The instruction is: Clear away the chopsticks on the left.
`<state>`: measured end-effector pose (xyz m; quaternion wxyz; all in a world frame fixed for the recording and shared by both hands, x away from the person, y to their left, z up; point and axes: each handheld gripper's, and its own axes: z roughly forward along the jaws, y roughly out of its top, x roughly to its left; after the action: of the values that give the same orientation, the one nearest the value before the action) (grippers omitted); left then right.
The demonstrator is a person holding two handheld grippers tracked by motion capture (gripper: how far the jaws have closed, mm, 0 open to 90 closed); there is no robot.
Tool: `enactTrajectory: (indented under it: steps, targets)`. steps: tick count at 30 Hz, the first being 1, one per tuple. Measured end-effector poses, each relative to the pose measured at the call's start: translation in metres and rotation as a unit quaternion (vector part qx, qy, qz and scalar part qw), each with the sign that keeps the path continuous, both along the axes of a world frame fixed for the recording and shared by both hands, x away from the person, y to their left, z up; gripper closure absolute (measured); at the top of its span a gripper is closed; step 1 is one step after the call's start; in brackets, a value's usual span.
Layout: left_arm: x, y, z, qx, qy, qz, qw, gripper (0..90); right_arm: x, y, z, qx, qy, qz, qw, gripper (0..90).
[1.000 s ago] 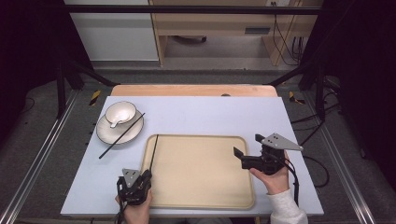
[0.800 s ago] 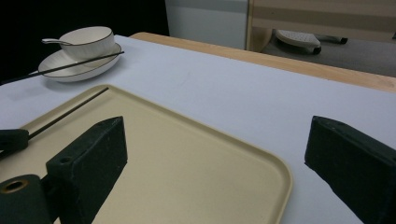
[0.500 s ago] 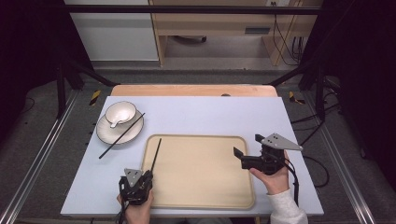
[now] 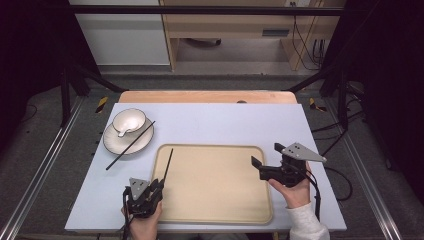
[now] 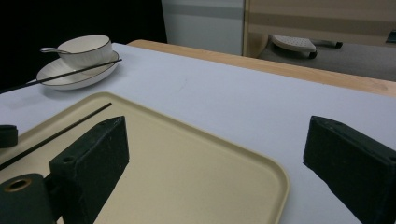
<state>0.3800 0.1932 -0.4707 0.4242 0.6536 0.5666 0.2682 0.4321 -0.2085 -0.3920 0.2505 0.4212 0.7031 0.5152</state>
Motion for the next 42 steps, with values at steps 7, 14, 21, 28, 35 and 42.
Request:
enactTrajectory:
  steps: [7,14,21,28,35,42]
  targets:
    - [0.008,0.007,0.025,-0.002,-0.026,-0.035,0.9991,61.6,0.0,-0.001,-0.001,-0.001,-0.001,-0.002,1.0,6.9]
    - [0.024,0.02,0.053,0.028,-0.046,-0.061,0.9967,49.3,0.001,-0.002,-0.002,-0.004,0.001,-0.012,0.9999,6.7]
    - [0.037,0.047,0.065,0.059,-0.042,-0.083,0.9939,37.5,0.001,-0.002,-0.002,-0.009,0.006,-0.011,0.9999,6.9]
    - [0.052,0.08,0.056,0.064,-0.016,-0.09,0.9937,29.6,0.002,0.001,-0.003,-0.011,0.017,-0.008,0.9998,6.7]
    - [0.069,0.104,0.057,0.062,-0.013,-0.079,0.9948,27.7,0.002,0.0,-0.003,-0.008,0.022,-0.008,0.9997,6.8]
    - [0.098,0.118,0.05,0.094,0.011,-0.079,0.9924,28.6,0.003,0.001,-0.004,-0.013,0.028,-0.012,0.9995,7.1]
